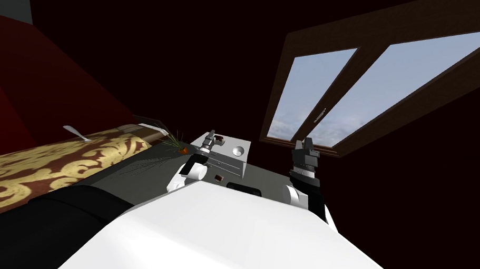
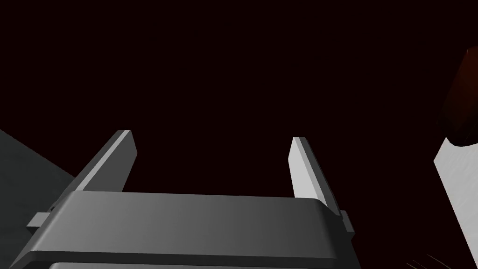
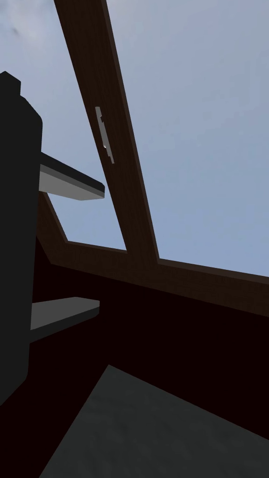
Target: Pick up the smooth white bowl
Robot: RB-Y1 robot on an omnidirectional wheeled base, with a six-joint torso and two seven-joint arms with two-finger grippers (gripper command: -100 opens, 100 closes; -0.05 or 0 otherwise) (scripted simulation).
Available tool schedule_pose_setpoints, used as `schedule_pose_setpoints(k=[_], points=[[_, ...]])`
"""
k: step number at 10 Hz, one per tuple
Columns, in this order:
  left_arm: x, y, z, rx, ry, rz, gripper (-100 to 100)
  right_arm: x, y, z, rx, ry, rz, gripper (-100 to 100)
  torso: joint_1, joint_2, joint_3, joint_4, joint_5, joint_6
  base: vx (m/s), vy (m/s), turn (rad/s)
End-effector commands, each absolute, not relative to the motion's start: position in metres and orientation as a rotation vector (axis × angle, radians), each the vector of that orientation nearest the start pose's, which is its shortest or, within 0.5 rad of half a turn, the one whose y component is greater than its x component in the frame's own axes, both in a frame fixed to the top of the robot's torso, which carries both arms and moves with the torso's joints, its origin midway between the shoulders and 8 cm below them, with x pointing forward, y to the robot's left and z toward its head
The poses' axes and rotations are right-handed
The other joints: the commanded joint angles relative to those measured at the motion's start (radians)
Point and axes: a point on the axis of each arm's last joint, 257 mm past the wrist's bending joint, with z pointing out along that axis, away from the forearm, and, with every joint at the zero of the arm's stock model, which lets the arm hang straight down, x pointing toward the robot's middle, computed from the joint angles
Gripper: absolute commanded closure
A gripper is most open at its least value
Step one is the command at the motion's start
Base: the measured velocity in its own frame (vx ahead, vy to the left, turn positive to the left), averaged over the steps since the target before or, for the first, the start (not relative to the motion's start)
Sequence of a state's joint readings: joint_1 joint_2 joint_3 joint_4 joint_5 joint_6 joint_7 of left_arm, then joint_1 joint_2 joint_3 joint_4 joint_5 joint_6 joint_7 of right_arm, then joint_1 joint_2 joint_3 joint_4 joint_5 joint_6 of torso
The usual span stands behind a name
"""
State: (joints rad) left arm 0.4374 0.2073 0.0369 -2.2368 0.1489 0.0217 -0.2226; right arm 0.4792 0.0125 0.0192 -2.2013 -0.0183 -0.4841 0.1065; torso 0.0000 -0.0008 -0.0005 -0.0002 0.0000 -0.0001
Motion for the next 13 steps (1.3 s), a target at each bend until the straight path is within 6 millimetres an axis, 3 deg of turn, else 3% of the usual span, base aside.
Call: schedule_pose_setpoints(k=[1, 13], points=[[0.424, 0.301, -0.099, -0.874, 1.178, -0.994, -100, 0.363, -0.277, -0.007, 0.699, 0.672, 1.225, 0, 0.000, 0.000, 0.000, 0.000, 0.000, 0.000, 0.012, -0.005, -0.020], [0.450, 0.313, -0.166, -0.999, 1.421, -0.843, -100, 0.363, -0.277, -0.007, 0.699, 0.672, 1.225, 0, -0.001, 0.000, 0.000, 0.000, 0.000, 0.000, 0.011, -0.010, -0.016]])
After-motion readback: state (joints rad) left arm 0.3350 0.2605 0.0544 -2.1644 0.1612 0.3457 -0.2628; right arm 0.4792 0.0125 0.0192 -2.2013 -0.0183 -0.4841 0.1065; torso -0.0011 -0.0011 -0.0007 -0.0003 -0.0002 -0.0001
